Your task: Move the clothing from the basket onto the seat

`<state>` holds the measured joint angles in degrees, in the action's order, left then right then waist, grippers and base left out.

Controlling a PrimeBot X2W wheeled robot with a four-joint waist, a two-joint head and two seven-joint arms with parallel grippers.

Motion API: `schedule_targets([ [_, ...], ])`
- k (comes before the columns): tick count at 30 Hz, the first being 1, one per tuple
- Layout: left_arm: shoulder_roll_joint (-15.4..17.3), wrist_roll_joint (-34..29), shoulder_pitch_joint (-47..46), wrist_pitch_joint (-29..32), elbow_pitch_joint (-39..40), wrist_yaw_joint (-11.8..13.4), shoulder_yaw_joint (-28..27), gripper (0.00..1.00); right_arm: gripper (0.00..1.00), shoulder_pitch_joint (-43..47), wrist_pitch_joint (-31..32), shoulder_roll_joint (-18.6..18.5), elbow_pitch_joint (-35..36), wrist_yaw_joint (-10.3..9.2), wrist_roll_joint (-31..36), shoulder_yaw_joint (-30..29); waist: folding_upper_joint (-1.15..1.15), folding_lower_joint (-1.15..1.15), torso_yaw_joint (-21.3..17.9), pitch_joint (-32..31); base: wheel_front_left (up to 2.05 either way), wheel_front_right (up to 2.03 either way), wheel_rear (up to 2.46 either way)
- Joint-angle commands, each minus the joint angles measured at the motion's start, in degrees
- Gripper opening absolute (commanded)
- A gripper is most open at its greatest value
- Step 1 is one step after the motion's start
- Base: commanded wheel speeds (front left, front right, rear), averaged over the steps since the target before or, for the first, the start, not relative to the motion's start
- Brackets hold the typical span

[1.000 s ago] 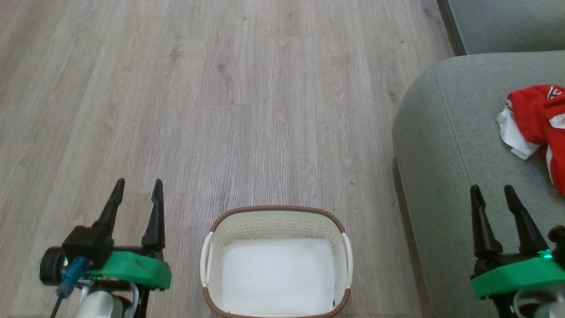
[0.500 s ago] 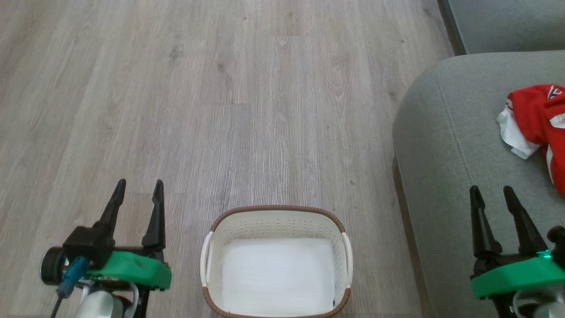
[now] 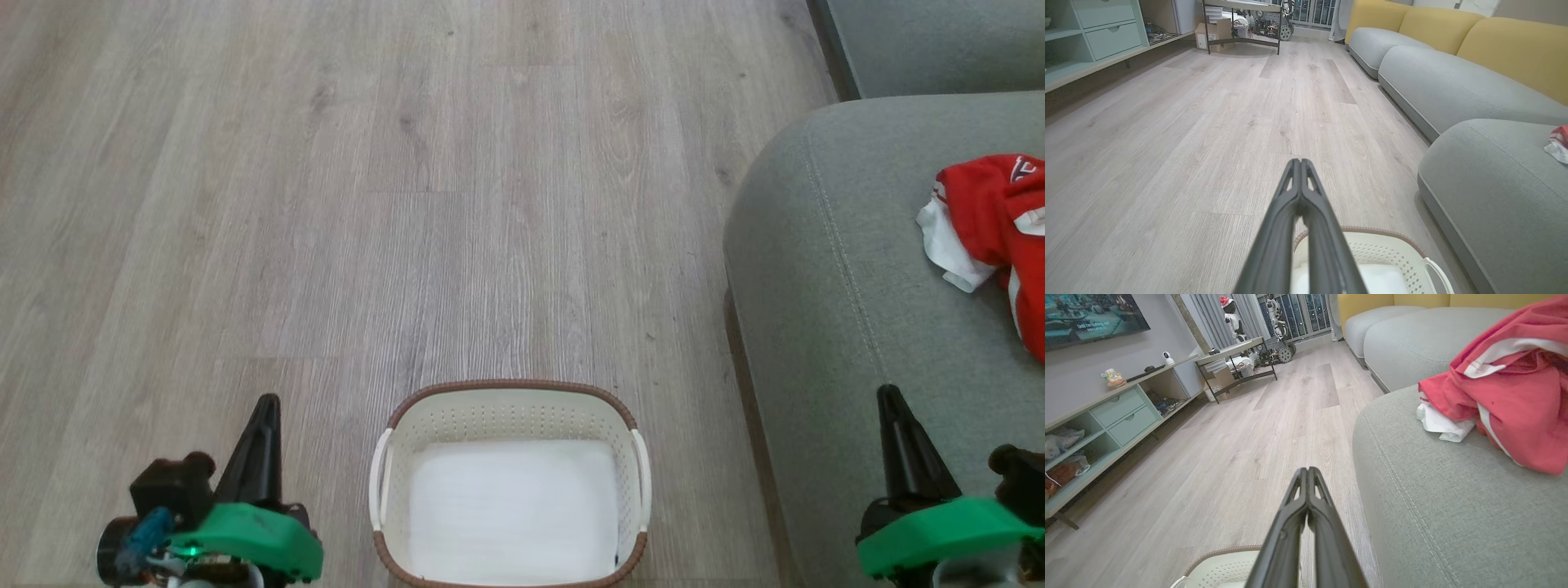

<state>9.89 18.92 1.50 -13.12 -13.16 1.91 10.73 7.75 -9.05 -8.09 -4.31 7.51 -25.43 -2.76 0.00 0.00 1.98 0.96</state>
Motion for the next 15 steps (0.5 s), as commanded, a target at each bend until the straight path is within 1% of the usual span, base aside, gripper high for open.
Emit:
schedule_targets([
  [1, 0.0, 1.9, -2.4, 0.4, 1.9, -0.5, -1.0, 0.00, 0.00, -1.6, 0.4, -0.3, 1.3, 0.00, -1.8, -0.3, 0.00, 0.00, 0.0, 0.0, 0.00, 0.00, 0.00],
  [15, -0.8, 10.4, -3.0, 2.6, 1.6, -1.6, -2.9, 0.00, 0.00, -3.1, 2.1, 0.2, 0.0, 0.00, -9.8, -0.5, 0.00, 0.00, -0.3, -0.1, 0.00, 0.00, 0.00],
])
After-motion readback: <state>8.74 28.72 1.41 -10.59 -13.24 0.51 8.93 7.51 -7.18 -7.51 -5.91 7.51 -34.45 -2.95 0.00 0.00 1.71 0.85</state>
